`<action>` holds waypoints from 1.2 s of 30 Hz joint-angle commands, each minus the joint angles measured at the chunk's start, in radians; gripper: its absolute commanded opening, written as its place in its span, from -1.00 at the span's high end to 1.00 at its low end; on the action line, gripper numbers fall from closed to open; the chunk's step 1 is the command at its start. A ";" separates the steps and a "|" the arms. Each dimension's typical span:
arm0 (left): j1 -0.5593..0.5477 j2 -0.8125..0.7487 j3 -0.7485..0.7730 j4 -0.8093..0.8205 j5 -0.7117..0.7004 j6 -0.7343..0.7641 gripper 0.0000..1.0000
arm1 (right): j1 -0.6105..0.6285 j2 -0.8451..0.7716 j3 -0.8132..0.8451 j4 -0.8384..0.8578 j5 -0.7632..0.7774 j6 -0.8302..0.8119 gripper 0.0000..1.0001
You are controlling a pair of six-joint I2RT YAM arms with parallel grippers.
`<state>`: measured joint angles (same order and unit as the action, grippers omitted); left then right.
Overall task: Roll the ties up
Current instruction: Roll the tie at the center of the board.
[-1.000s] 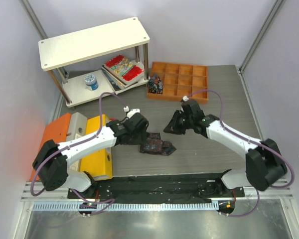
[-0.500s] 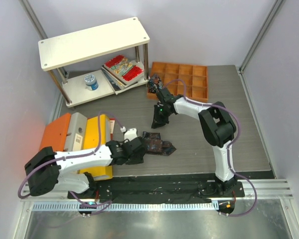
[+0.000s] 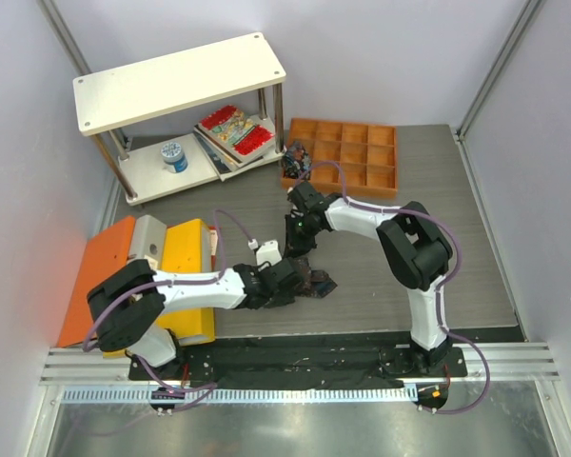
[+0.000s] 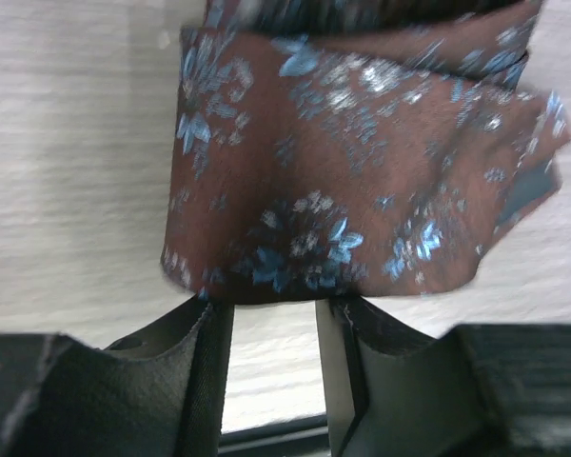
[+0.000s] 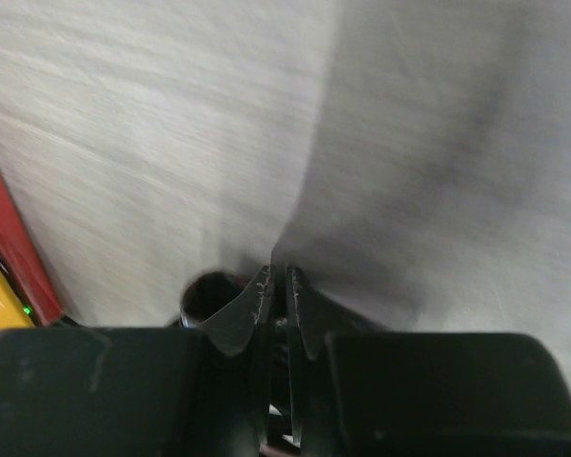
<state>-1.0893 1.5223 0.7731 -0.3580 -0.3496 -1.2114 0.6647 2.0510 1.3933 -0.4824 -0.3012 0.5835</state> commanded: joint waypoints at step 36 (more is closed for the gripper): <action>0.039 -0.072 0.025 -0.191 0.046 0.179 -0.15 | -0.020 -0.341 -0.433 0.177 0.037 0.173 0.80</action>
<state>-1.0454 1.5455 0.8356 -0.5014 -0.3431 -1.0351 0.6548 1.7363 0.9424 -0.2890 -0.2714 0.7624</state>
